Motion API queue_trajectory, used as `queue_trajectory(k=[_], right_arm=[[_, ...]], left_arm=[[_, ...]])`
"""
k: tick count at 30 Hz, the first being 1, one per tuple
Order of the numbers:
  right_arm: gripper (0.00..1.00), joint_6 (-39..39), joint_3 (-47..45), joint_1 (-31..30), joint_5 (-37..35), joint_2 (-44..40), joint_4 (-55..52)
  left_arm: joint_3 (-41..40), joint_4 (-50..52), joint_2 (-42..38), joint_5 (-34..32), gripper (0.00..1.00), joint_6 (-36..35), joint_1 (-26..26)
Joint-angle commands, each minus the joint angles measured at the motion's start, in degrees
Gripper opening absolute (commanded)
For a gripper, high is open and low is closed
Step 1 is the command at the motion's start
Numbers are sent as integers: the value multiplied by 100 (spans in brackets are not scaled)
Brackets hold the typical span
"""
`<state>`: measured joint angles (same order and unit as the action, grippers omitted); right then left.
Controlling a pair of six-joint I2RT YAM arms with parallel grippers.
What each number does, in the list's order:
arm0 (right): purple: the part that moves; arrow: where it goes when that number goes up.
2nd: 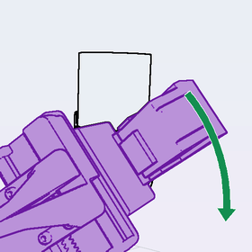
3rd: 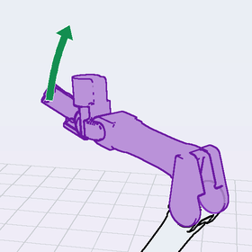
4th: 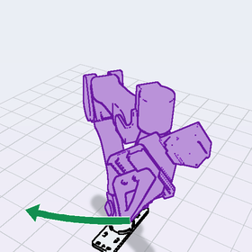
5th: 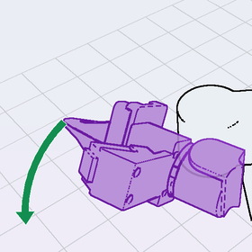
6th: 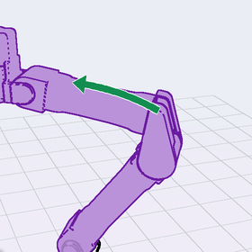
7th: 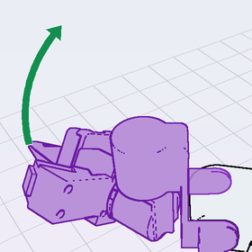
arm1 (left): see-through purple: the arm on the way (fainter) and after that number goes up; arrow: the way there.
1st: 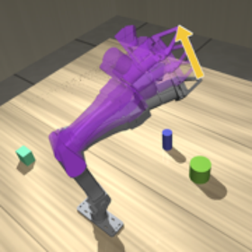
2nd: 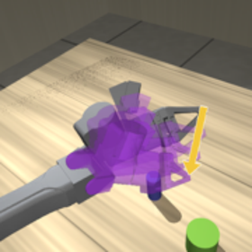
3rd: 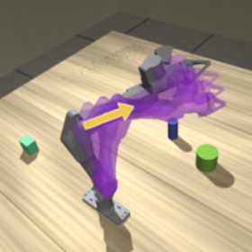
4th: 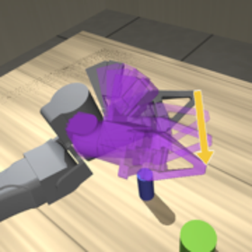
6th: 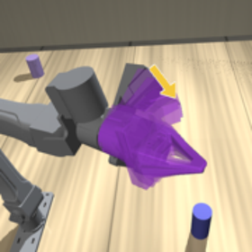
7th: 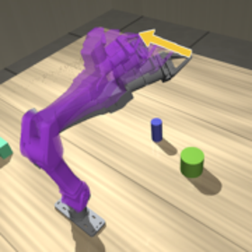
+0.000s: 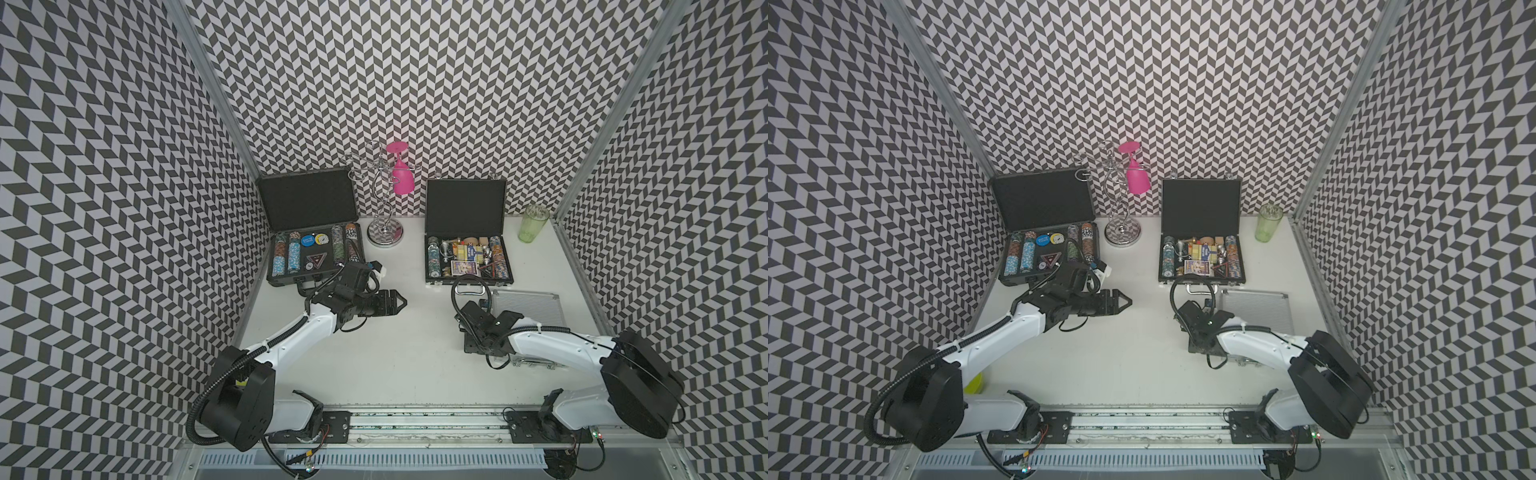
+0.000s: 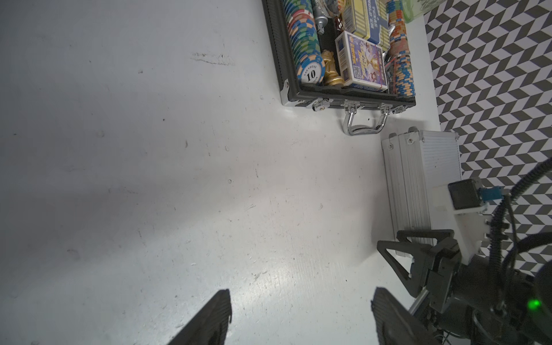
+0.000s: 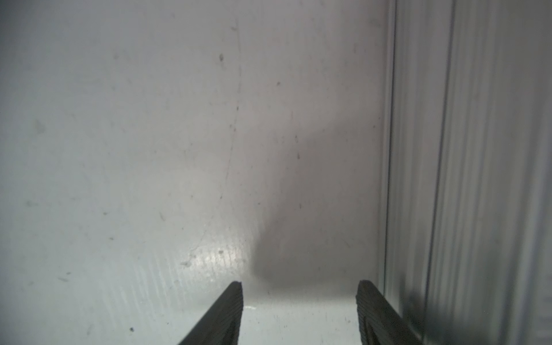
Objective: Close the poker set cases
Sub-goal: Move the poker set case to the center of the board.
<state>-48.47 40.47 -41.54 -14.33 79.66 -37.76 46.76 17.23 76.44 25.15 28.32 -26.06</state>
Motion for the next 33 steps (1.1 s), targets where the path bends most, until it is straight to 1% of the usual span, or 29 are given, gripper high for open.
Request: queue_trajectory(k=[1,6,13,26,30,33], right_arm=[[63,-36,-179,420,-207,-348,44],[64,126,-333,1031,-216,-744,189],[64,440,-356,1710,-164,-790,414],[65,845,-359,2712,-14,-842,645],[65,982,-235,2835,-31,-760,663],[65,1091,-144,3045,40,-652,738]], left_arm=[[42,-1,-190,-36,77,-45,52],[43,-19,-190,-28,77,-32,86],[21,-5,-216,-27,77,-36,92],[-69,17,-309,-38,77,-63,149],[-45,26,-291,-40,77,-69,159],[25,59,-249,-44,77,-80,160]])
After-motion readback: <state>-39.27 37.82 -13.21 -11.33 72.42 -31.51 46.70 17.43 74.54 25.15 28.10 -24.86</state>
